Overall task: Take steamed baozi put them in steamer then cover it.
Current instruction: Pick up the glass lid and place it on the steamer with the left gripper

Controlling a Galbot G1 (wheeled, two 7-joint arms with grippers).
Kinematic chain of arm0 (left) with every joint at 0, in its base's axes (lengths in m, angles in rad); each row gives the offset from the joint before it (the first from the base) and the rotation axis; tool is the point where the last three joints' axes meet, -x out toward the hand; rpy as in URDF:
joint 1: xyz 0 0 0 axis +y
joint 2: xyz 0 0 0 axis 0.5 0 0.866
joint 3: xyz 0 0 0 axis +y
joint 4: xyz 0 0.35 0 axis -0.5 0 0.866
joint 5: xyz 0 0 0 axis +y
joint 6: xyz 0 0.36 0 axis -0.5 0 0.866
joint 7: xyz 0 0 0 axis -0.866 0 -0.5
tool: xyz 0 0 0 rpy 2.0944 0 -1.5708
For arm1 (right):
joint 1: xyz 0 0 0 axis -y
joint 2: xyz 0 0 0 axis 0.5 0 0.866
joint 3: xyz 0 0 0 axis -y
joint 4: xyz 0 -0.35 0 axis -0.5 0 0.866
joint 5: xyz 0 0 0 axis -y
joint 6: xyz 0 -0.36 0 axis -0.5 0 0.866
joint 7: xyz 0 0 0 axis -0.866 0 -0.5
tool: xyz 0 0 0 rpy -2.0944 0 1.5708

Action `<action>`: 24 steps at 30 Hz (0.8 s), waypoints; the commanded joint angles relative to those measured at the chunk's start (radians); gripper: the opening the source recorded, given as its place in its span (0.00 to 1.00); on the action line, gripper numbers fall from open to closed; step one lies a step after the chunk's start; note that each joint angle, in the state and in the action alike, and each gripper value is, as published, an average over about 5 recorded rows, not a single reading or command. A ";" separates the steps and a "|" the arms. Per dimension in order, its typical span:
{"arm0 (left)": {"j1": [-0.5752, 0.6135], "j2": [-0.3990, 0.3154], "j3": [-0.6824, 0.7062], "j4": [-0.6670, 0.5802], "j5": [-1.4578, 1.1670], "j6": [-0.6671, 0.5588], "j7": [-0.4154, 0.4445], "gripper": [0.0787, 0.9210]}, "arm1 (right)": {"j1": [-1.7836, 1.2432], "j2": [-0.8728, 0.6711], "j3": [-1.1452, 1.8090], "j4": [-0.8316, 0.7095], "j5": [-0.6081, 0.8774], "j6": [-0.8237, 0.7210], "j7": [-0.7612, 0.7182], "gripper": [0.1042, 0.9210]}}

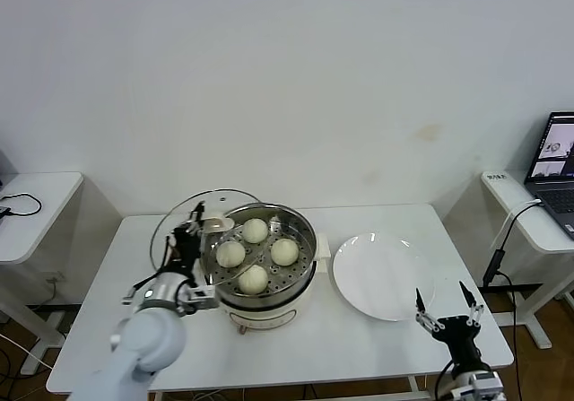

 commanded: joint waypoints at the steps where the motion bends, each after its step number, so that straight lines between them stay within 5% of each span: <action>1: -0.113 -0.133 0.203 0.034 0.252 0.074 0.116 0.08 | 0.003 0.030 -0.019 -0.018 -0.079 -0.002 0.006 0.88; 24: -0.121 -0.249 0.198 0.162 0.337 0.045 0.133 0.08 | 0.001 0.029 -0.040 -0.032 -0.088 0.006 0.006 0.88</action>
